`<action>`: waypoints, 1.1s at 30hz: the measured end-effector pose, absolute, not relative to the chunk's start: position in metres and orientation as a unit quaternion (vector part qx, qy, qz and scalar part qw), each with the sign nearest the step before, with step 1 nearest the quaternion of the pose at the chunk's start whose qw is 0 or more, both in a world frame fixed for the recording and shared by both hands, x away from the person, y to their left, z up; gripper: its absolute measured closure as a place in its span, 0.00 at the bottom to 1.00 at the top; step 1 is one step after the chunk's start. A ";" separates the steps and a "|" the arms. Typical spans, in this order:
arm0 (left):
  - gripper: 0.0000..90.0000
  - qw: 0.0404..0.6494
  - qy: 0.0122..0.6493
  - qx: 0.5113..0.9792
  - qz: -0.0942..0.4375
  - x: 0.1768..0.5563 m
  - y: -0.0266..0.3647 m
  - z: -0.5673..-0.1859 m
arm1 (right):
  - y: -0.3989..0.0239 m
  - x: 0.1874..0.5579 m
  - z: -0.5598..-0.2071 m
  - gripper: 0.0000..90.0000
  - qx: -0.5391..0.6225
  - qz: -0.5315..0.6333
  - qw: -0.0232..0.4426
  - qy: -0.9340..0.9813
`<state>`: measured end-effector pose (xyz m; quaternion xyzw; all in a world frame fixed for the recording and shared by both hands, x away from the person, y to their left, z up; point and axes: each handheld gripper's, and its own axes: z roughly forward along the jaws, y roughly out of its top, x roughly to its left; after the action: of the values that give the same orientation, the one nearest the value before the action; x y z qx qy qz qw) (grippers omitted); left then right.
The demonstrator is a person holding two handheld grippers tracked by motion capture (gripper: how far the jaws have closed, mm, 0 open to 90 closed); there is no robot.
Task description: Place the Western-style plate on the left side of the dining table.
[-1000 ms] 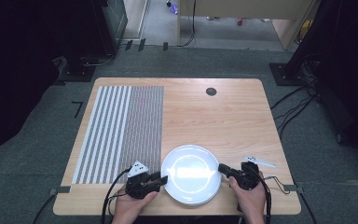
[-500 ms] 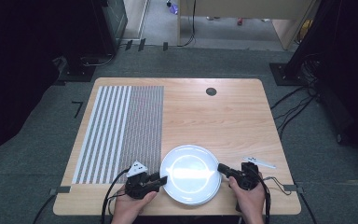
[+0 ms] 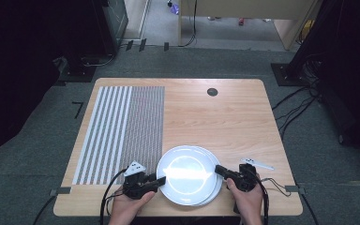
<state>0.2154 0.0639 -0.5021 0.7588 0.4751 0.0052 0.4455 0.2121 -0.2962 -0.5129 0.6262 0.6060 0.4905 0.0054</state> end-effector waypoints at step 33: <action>0.77 0.461 0.485 0.743 -0.021 0.221 0.078 -0.501 | -0.291 0.214 -0.530 0.91 0.638 0.519 -0.032 0.568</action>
<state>0.2209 0.0780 -0.5009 0.7425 0.4853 -0.0208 0.4612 0.2144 -0.2914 -0.5303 0.6378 0.5682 0.5190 -0.0318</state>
